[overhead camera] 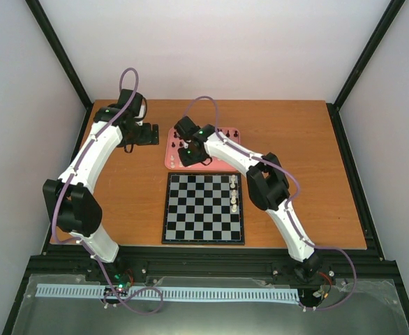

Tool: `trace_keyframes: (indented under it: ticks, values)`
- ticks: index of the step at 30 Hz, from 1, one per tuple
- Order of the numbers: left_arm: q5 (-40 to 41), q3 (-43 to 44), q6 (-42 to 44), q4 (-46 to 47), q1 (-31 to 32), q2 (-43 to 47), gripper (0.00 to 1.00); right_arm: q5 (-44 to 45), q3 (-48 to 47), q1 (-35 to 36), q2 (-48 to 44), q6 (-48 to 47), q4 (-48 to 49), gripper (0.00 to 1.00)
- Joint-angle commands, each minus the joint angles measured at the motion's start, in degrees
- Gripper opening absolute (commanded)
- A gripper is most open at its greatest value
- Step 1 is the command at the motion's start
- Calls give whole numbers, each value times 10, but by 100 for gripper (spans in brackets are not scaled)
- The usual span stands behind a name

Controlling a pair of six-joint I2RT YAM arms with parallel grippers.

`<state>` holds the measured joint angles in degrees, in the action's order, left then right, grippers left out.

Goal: Set up the chess pieces on the board
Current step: Pick up the chess piece from the storage box.

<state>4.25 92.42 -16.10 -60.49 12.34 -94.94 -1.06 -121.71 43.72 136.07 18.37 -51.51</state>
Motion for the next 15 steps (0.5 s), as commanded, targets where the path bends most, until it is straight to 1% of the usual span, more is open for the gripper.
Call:
trace_keyframes:
  ticks: [1, 7, 9, 11, 15]
  values:
    - [-3, 9, 3, -5, 2, 15, 100, 11, -19, -7, 14, -1, 5, 45]
    - [-1, 3, 3, -3, 2, 14, 100, -4, -27, -12, 30, -2, 13, 45]
    - [0, 3, 3, -3, 2, 12, 100, -9, -30, -12, 38, -3, 10, 43]
    - [0, 4, 4, -2, 2, 10, 100, -10, -53, -12, 48, -4, 7, 43]
    - [-1, 7, 4, -3, 2, 4, 100, -9, -63, -15, 59, -4, 6, 41]
